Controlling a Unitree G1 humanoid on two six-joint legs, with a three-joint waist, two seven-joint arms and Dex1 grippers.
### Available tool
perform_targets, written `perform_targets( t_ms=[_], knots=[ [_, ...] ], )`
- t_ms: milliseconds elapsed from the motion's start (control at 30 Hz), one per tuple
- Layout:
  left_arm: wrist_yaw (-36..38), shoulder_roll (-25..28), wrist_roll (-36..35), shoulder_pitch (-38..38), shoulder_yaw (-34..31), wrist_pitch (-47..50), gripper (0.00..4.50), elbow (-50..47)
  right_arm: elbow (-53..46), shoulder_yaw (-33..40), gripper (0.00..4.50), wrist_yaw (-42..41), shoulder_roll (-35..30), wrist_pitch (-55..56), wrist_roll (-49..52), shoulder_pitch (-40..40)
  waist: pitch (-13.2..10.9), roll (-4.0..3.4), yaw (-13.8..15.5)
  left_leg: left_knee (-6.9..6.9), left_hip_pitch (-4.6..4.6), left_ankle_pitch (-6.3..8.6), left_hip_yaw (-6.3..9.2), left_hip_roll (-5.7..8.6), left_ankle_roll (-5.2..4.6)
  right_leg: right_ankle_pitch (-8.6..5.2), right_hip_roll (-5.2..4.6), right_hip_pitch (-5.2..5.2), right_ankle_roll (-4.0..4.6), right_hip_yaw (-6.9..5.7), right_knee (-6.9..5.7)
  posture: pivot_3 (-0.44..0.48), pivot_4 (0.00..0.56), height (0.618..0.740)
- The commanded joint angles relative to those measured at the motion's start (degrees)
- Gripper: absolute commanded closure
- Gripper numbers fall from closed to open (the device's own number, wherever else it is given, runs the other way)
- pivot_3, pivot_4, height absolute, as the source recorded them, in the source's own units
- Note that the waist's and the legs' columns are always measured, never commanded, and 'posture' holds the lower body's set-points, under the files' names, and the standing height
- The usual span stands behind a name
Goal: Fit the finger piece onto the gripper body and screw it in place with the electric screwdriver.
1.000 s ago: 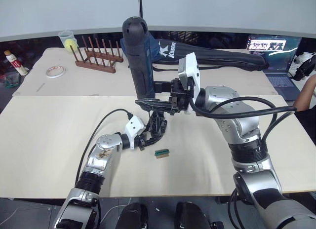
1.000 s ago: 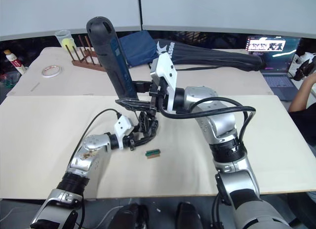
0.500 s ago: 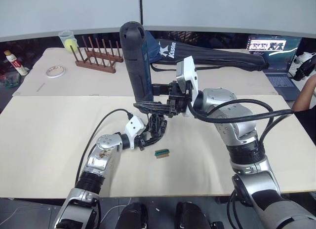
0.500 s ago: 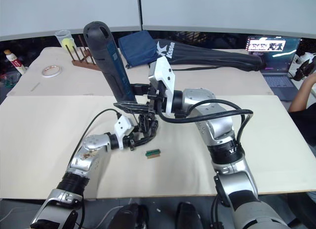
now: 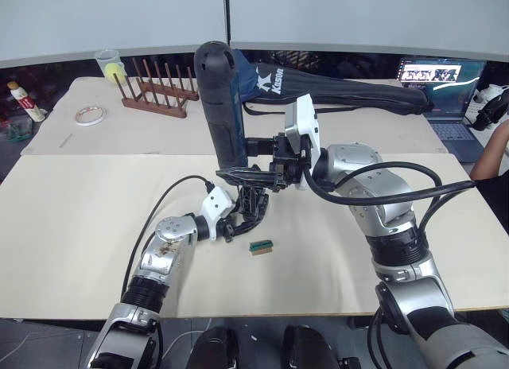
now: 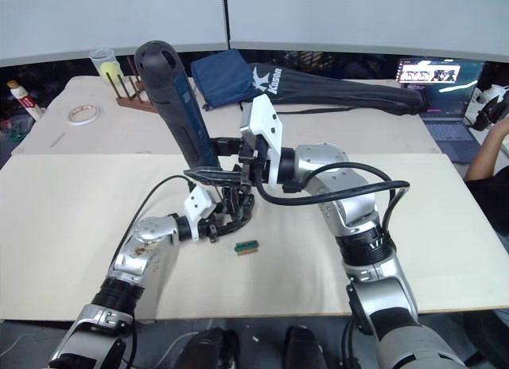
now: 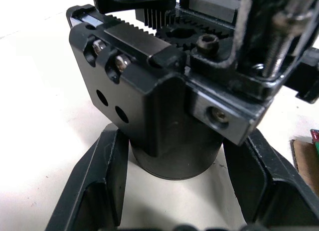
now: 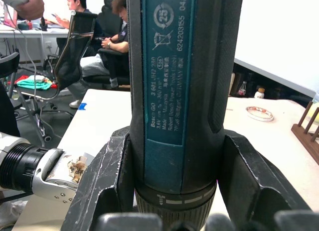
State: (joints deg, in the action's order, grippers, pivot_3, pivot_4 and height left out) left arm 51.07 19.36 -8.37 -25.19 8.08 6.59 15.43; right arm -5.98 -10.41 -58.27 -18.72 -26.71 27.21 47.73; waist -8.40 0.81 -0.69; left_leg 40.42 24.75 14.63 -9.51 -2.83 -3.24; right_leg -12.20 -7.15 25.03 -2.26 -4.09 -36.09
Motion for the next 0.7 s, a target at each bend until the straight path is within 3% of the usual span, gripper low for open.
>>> perform_targets(
  t_ms=[33,700],
  knots=[
    [-0.1,-0.4,-1.1,-1.9,-0.7,-1.1,2.23,-2.0,-0.4,-0.7,2.57,-1.2,-0.9,-1.6,0.4,0.2,0.0,0.00,0.0,0.00,0.01,0.00,0.00,0.00,0.00,0.00,0.00,0.01,0.00,0.00,0.00,0.000,0.150,0.740],
    [-0.1,-0.6,-1.0,-2.6,-0.8,-1.6,2.23,-1.5,8.8,-2.9,2.57,-1.8,-0.5,-2.2,-3.7,1.8,0.0,-0.01,0.1,0.00,-0.07,0.00,0.01,0.00,0.00,0.00,0.00,-0.07,0.00,0.00,0.00,0.000,0.150,0.740]
  ],
)
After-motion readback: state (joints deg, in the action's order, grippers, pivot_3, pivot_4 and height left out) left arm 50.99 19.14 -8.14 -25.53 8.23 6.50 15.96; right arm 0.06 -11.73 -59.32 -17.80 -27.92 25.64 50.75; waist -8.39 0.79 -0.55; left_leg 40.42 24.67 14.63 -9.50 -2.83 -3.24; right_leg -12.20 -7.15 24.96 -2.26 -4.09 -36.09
